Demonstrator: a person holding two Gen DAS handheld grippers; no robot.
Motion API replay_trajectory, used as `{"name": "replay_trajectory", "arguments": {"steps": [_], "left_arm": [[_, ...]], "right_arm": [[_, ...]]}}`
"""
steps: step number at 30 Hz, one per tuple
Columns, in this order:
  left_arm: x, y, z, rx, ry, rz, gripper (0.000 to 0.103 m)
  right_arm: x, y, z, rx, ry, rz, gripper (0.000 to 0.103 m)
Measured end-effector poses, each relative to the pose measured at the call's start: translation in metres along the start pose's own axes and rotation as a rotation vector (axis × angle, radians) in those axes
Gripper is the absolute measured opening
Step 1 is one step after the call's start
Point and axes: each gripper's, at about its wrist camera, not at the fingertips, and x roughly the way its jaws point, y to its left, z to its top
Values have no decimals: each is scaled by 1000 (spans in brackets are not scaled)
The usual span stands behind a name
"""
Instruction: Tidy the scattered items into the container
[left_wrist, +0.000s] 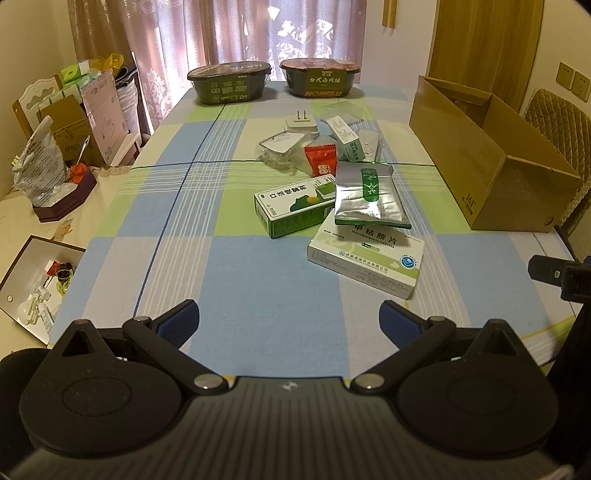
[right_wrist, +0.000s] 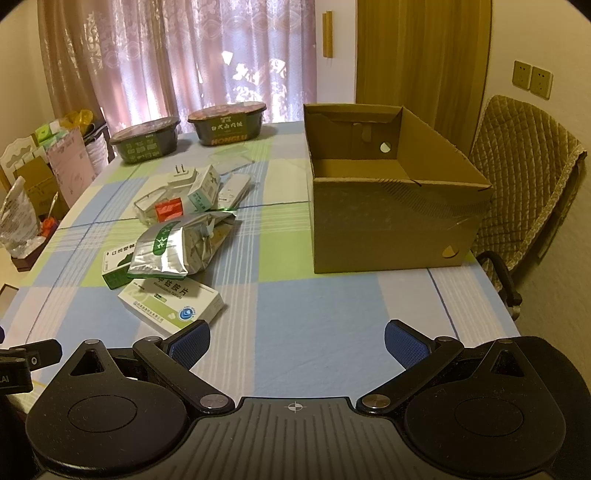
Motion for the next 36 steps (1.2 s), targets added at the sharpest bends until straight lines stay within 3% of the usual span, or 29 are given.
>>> {"name": "replay_trajectory", "arguments": {"steps": [11,20,28,36], "left_arm": [[-2,6,22,-47,-10,-39,102],[14,25,51,-48,-3,-62,102],[49,27,98,52,62,-98,102],[92,13,128,131,110,-158,102]], "right_arm": [[11,20,22,-77,63,157,103],[37,43,32,-321,126,240,103],[83,66,30,-600,160,344,103],[136,80,31,-729,210,445,103]]}}
